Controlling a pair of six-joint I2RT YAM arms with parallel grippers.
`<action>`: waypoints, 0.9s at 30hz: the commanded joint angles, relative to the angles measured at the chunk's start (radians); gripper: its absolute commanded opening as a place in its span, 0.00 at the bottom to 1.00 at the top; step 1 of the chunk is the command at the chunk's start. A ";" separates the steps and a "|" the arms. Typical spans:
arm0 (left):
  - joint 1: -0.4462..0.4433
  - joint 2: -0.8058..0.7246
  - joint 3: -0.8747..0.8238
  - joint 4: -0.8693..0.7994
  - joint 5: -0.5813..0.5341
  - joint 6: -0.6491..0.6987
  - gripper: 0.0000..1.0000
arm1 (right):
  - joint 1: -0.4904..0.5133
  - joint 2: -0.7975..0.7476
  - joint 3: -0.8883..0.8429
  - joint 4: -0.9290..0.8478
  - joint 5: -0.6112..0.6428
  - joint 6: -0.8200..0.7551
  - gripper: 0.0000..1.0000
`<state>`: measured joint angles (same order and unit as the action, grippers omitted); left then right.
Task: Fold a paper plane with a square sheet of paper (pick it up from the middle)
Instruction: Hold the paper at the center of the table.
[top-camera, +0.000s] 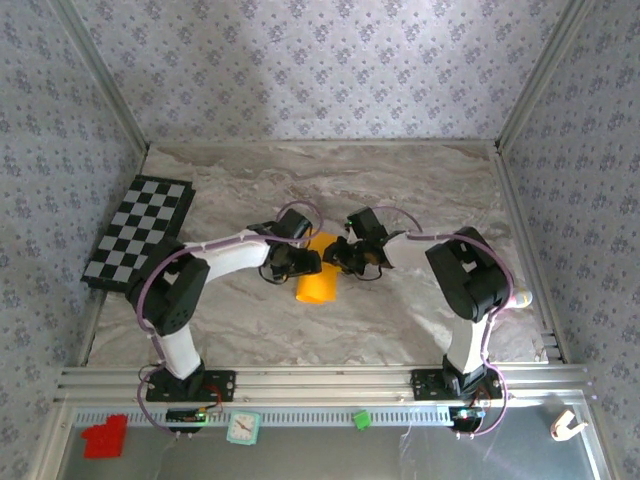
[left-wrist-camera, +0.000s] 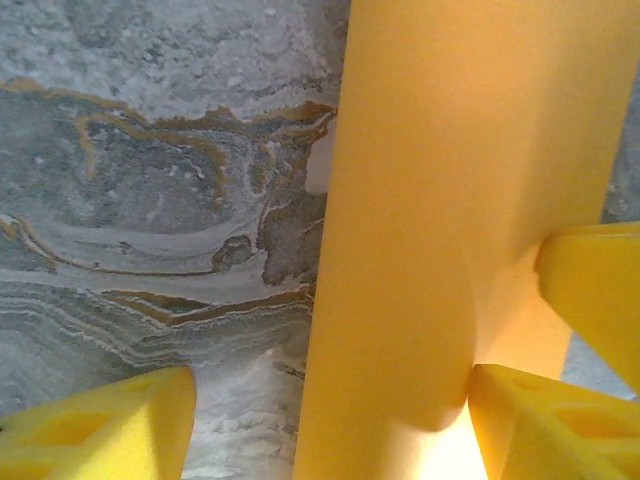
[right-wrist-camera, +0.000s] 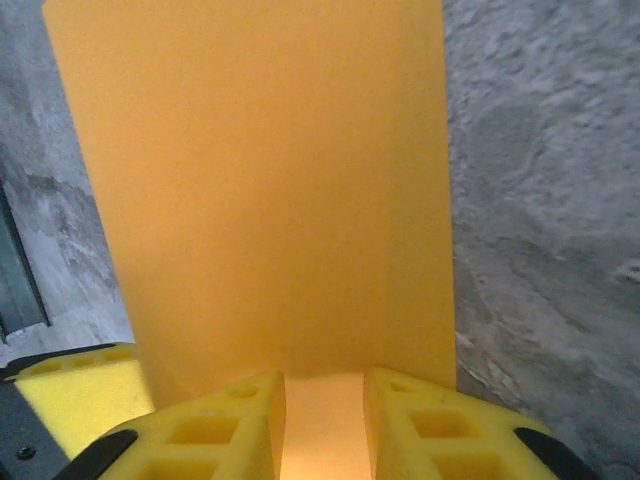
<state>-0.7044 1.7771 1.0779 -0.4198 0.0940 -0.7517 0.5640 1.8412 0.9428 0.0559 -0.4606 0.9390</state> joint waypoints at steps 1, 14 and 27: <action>-0.010 0.025 0.035 -0.072 -0.055 0.025 0.70 | -0.018 -0.052 -0.021 0.010 -0.029 0.023 0.33; -0.001 0.026 0.059 -0.092 -0.063 0.059 0.47 | -0.076 -0.117 -0.047 -0.058 0.033 -0.059 0.40; 0.008 0.060 0.086 -0.137 -0.023 0.136 0.40 | -0.071 -0.103 -0.046 -0.048 0.021 -0.072 0.40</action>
<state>-0.7010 1.8210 1.1336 -0.5034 0.0563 -0.6609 0.4896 1.7405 0.9001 0.0250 -0.4412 0.8925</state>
